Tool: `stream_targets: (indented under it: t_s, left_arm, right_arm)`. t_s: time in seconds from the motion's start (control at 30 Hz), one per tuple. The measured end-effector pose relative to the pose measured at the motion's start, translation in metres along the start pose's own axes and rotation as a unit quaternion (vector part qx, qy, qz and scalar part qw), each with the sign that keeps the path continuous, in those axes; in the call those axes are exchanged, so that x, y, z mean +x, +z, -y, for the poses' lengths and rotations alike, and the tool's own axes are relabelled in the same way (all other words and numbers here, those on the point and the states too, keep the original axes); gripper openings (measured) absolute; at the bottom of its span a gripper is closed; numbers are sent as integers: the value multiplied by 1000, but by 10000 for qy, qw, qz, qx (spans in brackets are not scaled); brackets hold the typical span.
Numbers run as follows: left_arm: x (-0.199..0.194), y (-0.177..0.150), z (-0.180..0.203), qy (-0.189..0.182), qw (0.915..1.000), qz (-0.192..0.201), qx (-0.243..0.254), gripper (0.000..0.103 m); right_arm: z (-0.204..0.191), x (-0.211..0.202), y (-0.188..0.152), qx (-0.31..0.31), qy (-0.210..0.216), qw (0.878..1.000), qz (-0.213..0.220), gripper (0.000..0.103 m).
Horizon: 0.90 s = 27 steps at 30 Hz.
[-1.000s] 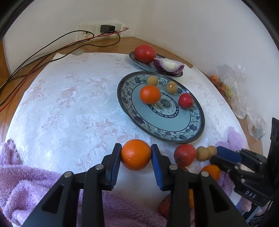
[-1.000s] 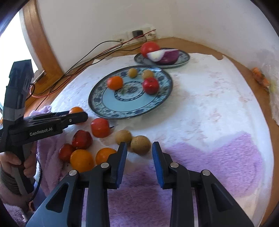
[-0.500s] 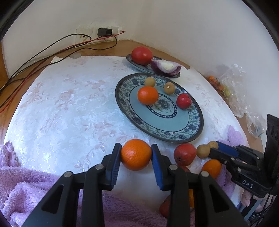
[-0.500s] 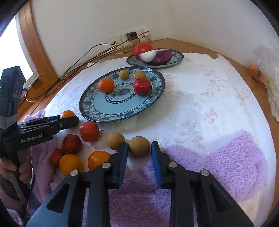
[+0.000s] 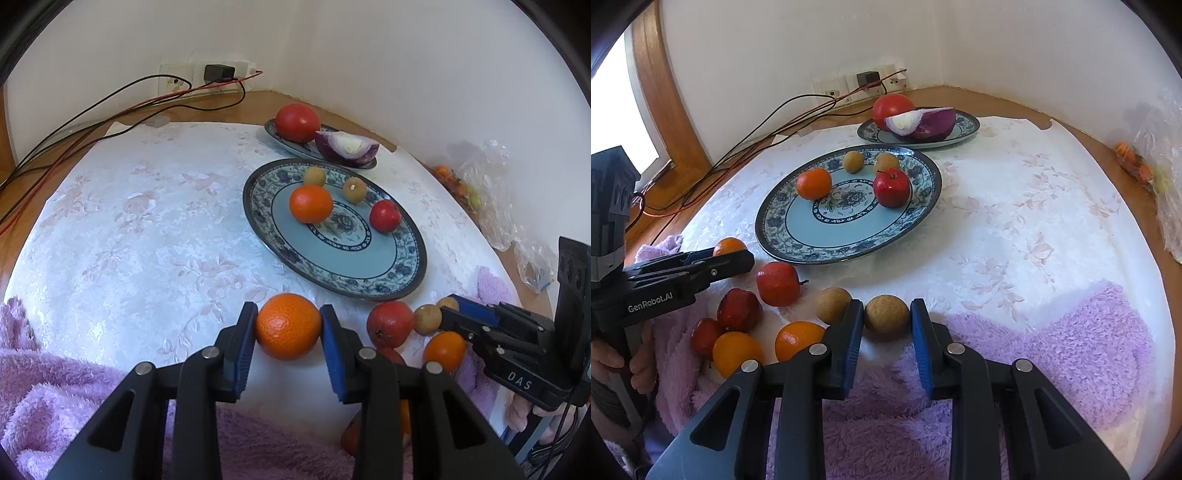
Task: Organize fruits
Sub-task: 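Grasp the large orange with the left tool while the right tool grasps a longan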
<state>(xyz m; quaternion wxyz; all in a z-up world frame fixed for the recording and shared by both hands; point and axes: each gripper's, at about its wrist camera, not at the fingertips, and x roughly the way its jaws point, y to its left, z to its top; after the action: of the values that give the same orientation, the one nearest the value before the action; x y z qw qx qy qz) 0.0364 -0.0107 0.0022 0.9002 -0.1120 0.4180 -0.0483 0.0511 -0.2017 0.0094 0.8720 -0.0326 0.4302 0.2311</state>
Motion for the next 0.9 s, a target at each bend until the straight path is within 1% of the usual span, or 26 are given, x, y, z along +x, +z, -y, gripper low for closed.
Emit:
stream_targets:
  t_s: [0.53, 0.63, 0.9]
  left_arm:
    - [1, 1, 3, 90, 9999, -81, -10, 36]
    - [0, 1, 2, 87, 9999, -89, -8, 36]
    - [-5, 4, 3, 55, 10000, -56, -25, 36]
  right_arm:
    - [2, 0, 0, 32, 92, 9999, 48, 29]
    - [2, -1, -1, 44, 95, 9999, 65, 27]
    - [5, -1, -1, 107, 281, 9995, 76, 27]
